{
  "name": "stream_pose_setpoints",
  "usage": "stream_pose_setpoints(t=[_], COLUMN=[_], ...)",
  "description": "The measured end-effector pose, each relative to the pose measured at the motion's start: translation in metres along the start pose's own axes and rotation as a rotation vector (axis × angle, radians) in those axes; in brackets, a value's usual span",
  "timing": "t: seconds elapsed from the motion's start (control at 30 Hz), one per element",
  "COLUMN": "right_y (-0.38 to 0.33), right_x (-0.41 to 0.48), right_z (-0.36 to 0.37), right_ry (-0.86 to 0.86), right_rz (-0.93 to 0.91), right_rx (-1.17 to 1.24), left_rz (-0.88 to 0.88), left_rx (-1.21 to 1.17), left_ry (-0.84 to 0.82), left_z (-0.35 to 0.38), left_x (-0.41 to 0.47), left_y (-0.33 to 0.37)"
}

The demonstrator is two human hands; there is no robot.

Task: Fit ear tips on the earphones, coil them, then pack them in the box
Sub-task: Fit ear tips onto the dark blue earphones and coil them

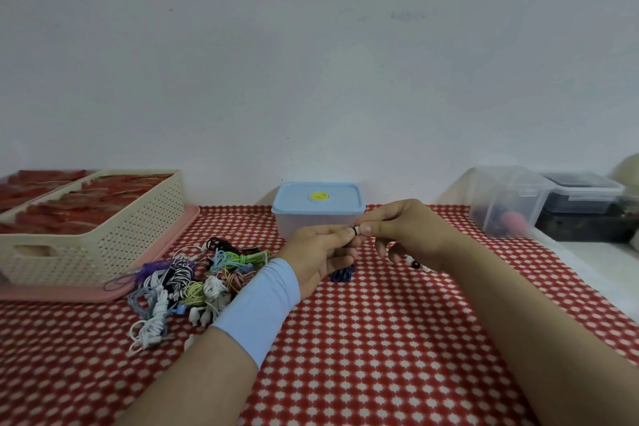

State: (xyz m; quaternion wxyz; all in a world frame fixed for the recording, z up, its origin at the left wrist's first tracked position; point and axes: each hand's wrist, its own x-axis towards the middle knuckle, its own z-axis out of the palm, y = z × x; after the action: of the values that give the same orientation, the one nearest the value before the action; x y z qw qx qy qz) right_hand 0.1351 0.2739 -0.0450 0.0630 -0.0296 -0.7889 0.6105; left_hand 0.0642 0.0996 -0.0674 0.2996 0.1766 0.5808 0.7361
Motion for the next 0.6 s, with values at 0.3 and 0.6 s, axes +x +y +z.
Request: stream_pose_setpoints(t=[0.3,0.6], right_y=[0.000,-0.006], right_x=[0.002,0.001], right_z=[0.007,0.010], right_ry=[0.148,0.158], right_rz=[-0.110,-0.143], right_rx=[-0.112,-0.288], left_rz=[0.047,-0.011], left_rx=[0.039,0.015], left_ry=[0.086,0.081], left_z=[0.004,0.001], left_x=[0.002,0.002], left_y=[-0.002,0.001])
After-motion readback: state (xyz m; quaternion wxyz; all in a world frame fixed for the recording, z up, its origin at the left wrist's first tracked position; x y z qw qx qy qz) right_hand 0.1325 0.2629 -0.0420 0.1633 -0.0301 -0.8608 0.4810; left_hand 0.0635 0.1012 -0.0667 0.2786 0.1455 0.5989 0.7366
